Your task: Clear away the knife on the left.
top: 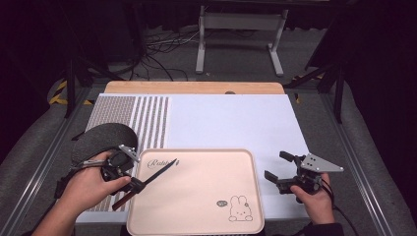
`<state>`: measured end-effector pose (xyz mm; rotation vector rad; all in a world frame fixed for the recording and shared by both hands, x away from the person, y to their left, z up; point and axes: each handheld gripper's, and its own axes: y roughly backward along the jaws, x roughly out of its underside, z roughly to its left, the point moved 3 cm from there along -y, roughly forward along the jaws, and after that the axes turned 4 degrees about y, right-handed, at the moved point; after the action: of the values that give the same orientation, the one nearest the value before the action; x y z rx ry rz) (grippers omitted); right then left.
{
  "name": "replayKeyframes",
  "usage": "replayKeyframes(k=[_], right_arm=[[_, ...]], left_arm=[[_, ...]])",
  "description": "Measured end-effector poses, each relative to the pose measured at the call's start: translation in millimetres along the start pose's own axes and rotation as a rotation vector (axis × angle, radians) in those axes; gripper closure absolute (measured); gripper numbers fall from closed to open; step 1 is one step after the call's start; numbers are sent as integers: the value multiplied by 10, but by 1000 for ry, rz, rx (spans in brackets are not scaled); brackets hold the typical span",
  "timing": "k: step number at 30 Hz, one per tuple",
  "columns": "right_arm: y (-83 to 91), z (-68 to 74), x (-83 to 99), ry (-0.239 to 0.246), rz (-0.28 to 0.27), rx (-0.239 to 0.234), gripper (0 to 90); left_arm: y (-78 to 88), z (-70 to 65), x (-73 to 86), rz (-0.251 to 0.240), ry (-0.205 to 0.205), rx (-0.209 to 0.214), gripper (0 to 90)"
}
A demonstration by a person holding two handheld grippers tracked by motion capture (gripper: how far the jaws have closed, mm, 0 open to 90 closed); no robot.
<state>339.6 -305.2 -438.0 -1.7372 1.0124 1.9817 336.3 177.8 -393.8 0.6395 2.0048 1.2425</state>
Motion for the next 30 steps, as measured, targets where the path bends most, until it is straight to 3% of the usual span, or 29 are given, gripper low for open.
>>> replayKeyframes(k=[6, 18, 21, 30], right_arm=[[7, -12, 15, -2, 4, 3, 35], [12, -26, 22, -6, 5, 9, 35], [8, -26, 26, -5, 7, 6, 35], [-3, -25, 44, -7, 13, 5, 35]], left_arm=[[-76, -59, -53, 21, -17, -15, 777], [-286, -152, -126, 7, -14, 24, 777], [-346, -146, -134, 22, -6, 9, 777], [-452, -171, -165, 52, -5, 18, 777]])
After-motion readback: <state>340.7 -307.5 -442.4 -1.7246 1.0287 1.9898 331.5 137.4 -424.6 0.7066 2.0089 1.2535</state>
